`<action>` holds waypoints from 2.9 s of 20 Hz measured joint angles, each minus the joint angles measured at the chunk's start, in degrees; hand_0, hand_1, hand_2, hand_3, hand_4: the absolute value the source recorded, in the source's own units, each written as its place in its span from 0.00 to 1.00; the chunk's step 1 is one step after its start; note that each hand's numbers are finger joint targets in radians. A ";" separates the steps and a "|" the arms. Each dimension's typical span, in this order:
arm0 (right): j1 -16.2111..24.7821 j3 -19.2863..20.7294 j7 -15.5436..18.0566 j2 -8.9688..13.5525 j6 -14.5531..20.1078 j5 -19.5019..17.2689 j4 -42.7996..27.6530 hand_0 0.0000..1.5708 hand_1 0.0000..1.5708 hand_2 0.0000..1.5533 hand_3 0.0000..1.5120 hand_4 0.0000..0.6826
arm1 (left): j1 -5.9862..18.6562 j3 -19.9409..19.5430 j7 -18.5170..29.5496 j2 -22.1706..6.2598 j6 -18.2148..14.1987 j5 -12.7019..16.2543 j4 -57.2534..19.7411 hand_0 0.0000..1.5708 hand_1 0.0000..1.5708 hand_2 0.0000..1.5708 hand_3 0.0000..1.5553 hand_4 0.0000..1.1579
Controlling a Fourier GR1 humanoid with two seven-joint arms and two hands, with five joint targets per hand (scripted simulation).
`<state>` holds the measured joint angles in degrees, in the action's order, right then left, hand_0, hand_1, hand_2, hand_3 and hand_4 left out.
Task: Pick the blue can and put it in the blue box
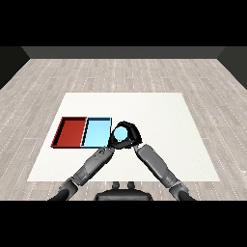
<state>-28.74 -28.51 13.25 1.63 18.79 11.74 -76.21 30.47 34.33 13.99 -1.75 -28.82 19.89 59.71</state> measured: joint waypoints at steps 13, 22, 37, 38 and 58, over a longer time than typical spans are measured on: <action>1.08 1.81 -4.10 -1.19 -0.89 0.43 -1.82 0.00 0.00 0.00 0.00 0.00 | -1.68 -2.67 8.99 1.30 -2.92 2.26 1.41 1.00 1.00 0.99 0.94 0.90; 3.13 4.85 -2.87 -0.62 -0.78 -1.24 -3.28 0.00 0.00 0.00 0.00 0.00 | -0.53 -4.99 14.52 1.68 -3.11 1.44 -2.19 1.00 1.00 1.00 0.95 0.99; 15.44 14.95 -2.64 6.43 -10.28 4.88 -22.06 0.00 0.00 0.00 0.00 0.00 | -0.55 -11.97 11.15 -4.25 -4.59 -4.51 -2.76 1.00 1.00 1.00 0.96 0.98; 16.84 15.38 -2.42 6.81 -10.17 4.84 -23.34 0.00 0.00 0.00 0.00 0.00 | -0.21 -12.95 10.40 -5.44 -4.65 -4.57 -3.14 1.00 1.00 0.99 0.96 0.98; 18.56 23.97 3.14 6.30 -14.89 9.68 -15.64 0.00 0.00 0.00 0.00 0.00 | 15.77 -21.61 1.90 -10.24 0.95 -9.90 -45.80 0.68 0.68 0.67 0.71 0.79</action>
<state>-10.19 -4.54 16.39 7.94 3.91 21.42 -91.85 46.24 12.72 15.89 -11.99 -27.88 10.00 13.91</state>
